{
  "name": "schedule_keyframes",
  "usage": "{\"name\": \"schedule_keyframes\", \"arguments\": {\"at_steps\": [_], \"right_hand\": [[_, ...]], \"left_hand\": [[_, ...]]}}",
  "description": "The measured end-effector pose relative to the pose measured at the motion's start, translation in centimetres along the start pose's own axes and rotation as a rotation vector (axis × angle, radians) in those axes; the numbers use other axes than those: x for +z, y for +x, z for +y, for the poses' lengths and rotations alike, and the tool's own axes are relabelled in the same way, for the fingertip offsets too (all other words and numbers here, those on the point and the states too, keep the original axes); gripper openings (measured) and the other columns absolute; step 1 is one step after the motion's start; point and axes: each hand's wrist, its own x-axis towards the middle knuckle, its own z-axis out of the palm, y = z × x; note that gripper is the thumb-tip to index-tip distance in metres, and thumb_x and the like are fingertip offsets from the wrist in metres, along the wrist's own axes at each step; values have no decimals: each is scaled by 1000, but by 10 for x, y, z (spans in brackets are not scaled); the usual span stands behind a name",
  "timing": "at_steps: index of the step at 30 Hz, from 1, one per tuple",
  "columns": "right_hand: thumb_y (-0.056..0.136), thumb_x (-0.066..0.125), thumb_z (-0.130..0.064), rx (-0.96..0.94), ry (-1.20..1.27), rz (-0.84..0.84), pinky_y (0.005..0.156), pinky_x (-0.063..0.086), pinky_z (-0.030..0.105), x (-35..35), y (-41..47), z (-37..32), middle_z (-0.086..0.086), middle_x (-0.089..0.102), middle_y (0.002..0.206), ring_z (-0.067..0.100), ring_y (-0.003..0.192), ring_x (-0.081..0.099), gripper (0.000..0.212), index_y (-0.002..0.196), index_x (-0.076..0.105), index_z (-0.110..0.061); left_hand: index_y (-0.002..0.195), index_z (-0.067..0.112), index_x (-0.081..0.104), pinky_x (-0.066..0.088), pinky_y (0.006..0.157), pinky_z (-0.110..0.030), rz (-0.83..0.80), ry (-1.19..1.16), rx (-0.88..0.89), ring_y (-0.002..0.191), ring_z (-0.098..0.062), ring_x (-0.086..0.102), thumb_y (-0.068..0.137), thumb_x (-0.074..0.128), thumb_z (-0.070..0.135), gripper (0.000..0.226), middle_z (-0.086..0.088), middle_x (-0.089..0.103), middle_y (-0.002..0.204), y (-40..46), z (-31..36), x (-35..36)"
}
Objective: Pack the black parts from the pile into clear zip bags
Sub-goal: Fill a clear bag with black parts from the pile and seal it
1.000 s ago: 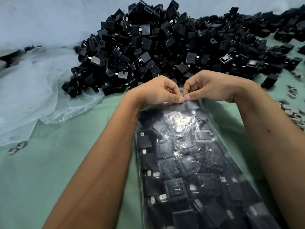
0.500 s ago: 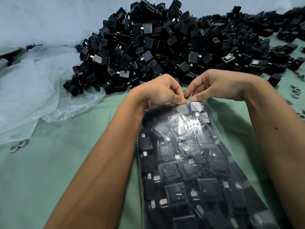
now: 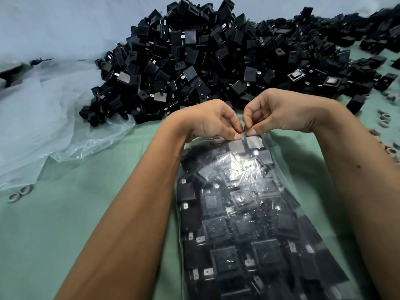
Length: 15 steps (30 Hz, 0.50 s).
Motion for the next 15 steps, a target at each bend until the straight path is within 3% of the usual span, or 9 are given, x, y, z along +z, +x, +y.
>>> {"name": "schedule_keyframes", "arguments": {"at_steps": [5, 9, 11, 15], "right_hand": [[85, 80, -2, 39, -12, -8, 67, 52, 16, 1, 1, -4, 12, 76, 82, 12, 71, 65, 15, 90, 73, -15], [84, 82, -8, 75, -11, 7, 65, 50, 22, 4, 2, -8, 13, 76, 83, 15, 69, 62, 20, 97, 67, -13], [84, 81, -6, 65, -8, 16, 64, 50, 22, 7, 3, -10, 13, 76, 82, 17, 70, 62, 22, 97, 65, -11], [86, 79, 2, 23, -27, 34, 68, 50, 25, 12, 5, -13, 21, 77, 89, 25, 79, 68, 24, 97, 59, -8]], "left_hand": [[103, -1, 68, 54, 71, -24, -25, -72, 40, 75, -20, 65, 87, 77, -2, 18, -14, 70, 81, -4, 1, 2], [101, 7, 58, 54, 71, -29, -25, -108, 67, 81, -28, 65, 87, 75, -4, 25, -24, 69, 89, -6, 0, 2], [102, 9, 51, 53, 71, -32, -18, -135, 76, 78, -25, 67, 87, 75, -5, 31, -22, 71, 89, -6, -3, 2], [102, 11, 49, 50, 63, -25, 0, -140, 40, 70, -19, 66, 85, 78, -3, 36, -8, 74, 77, -3, -5, 0]]}}
